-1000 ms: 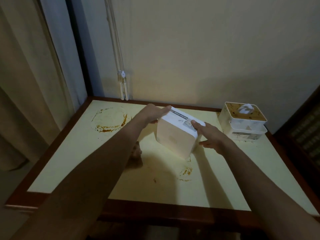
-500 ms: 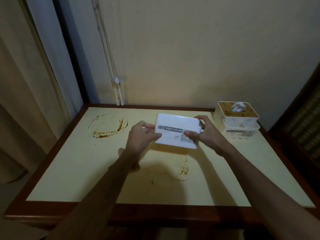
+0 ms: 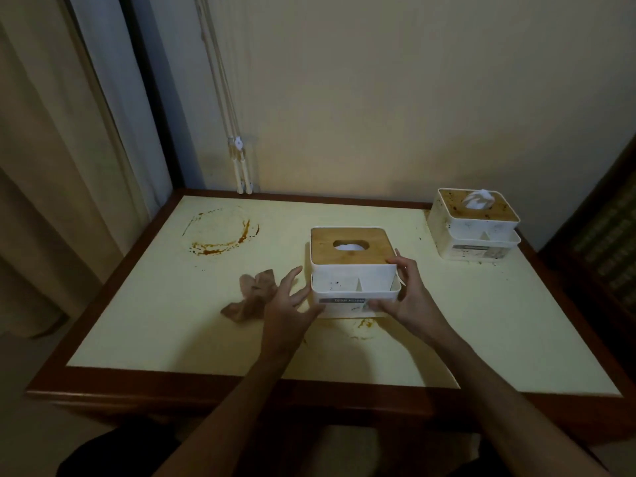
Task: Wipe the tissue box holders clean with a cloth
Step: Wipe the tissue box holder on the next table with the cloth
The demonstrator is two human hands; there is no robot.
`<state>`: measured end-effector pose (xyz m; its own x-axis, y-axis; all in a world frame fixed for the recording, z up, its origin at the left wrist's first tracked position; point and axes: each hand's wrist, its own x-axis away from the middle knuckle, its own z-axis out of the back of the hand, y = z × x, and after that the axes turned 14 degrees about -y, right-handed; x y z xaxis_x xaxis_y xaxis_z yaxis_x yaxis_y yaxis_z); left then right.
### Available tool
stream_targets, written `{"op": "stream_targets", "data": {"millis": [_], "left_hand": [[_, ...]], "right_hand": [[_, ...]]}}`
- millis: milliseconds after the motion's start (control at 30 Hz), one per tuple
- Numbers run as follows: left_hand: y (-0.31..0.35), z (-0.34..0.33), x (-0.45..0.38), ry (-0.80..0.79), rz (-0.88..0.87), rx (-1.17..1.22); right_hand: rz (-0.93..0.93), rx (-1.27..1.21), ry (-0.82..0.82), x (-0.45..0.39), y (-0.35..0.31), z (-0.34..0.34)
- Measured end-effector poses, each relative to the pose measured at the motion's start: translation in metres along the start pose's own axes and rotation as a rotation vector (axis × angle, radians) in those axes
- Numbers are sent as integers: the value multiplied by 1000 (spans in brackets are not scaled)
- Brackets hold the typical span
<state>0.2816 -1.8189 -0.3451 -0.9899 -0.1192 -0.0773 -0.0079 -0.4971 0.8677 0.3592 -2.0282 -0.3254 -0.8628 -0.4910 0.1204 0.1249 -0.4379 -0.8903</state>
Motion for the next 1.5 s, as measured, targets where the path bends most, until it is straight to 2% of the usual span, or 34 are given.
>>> {"op": "stream_targets", "data": {"millis": [100, 233, 433, 500, 567, 633, 700, 833, 933, 1067, 1200, 1333, 1500], "left_hand": [[-8, -8, 3, 25, 6, -91], [-13, -13, 6, 31, 56, -49], [-23, -3, 3, -54, 7, -44], [-19, 8, 0, 1, -14, -37], [-11, 19, -13, 131, -63, -141], [4, 26, -34, 173, -120, -200], [27, 29, -54, 64, -94, -191], [54, 27, -89, -169, -65, -427], [57, 21, -103, -277, -12, -585], [62, 10, -115, -283, -38, -880], [66, -5, -121, -260, -2, -991], [72, -12, -128, -240, 67, -965], [72, -9, -133, -223, 91, -801]], "right_hand": [[-21, 34, 14, 7, 7, -8], [-1, 62, 14, 11, 11, -14], [32, 111, 1, 14, 10, -12], [62, 131, 51, 14, 5, -8], [79, 175, 140, 8, 0, -3], [92, 186, 198, -2, -8, 4], [95, 217, 162, -15, -15, 12], [-36, 381, -34, -37, -20, 28], [-104, 436, -180, -43, -15, 34], [-118, 426, -215, -46, -11, 35], [-115, 418, -219, -49, -10, 36], [-111, 452, -229, -51, -8, 35], [-78, 413, -238, -51, -6, 36]]}}
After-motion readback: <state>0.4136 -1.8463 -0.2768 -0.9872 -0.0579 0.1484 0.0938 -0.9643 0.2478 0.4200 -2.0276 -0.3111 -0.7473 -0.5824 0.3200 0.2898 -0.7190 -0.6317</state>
